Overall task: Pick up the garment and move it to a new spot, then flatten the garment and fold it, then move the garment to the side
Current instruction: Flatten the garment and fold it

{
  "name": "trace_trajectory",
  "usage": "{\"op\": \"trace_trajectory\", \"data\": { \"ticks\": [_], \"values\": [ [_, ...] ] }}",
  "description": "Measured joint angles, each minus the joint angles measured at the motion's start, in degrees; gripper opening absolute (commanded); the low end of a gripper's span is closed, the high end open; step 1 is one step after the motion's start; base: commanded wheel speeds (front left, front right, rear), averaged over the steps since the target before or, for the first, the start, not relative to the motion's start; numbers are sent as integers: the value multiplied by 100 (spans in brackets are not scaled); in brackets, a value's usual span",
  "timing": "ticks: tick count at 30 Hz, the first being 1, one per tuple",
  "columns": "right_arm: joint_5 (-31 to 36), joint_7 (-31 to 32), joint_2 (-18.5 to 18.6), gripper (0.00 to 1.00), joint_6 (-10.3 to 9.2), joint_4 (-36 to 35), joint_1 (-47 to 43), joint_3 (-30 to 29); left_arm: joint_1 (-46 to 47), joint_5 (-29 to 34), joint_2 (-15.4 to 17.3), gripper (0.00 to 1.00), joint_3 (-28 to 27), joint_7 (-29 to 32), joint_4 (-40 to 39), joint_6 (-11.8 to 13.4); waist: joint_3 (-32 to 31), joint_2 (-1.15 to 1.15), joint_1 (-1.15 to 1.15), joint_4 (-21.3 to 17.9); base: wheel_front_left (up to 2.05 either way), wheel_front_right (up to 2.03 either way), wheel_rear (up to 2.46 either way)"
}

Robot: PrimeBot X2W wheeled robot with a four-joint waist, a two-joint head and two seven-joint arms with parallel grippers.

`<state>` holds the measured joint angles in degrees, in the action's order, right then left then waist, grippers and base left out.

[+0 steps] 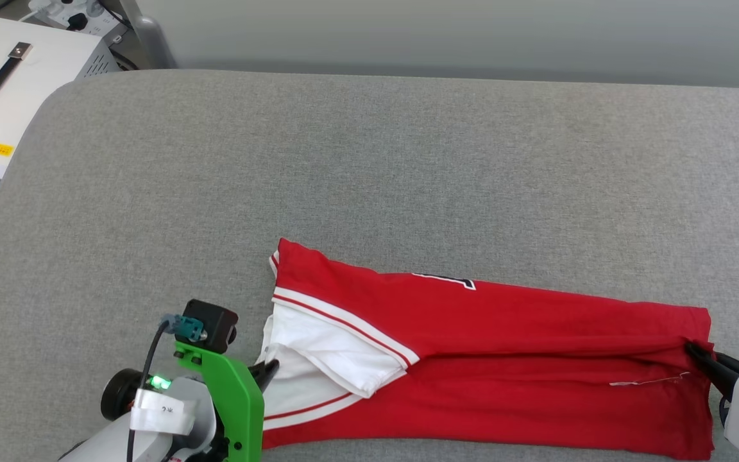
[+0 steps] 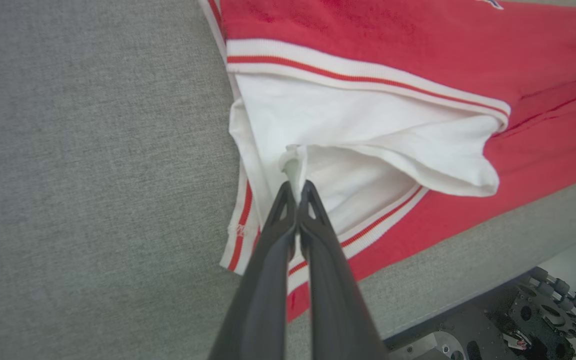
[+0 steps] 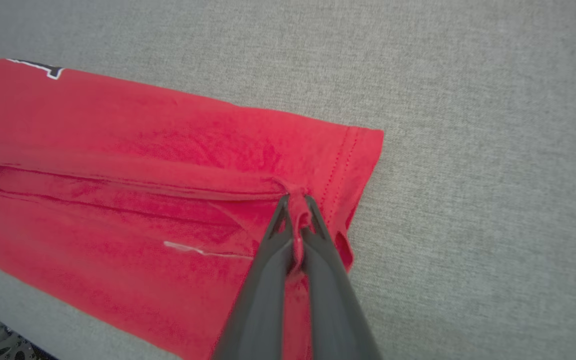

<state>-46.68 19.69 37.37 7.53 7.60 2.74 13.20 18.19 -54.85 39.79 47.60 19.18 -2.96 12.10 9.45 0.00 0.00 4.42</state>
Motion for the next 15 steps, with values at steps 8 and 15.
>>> {"op": "trace_trajectory", "data": {
  "ticks": [8, 15],
  "values": [
    [130, -35, 522, 0, 0, -191, -23, 606, 2, 123, -220, 0, 194, -55, 450, -186, 14, 0, 0, -8, 0, 0, 0],
    [268, -146, 824, 100, 1, -73, -21, 1184, 8, 209, -279, 100, 240, -91, 821, -205, -13, 0, 0, 2, 0, 0, 0]
  ]
}}
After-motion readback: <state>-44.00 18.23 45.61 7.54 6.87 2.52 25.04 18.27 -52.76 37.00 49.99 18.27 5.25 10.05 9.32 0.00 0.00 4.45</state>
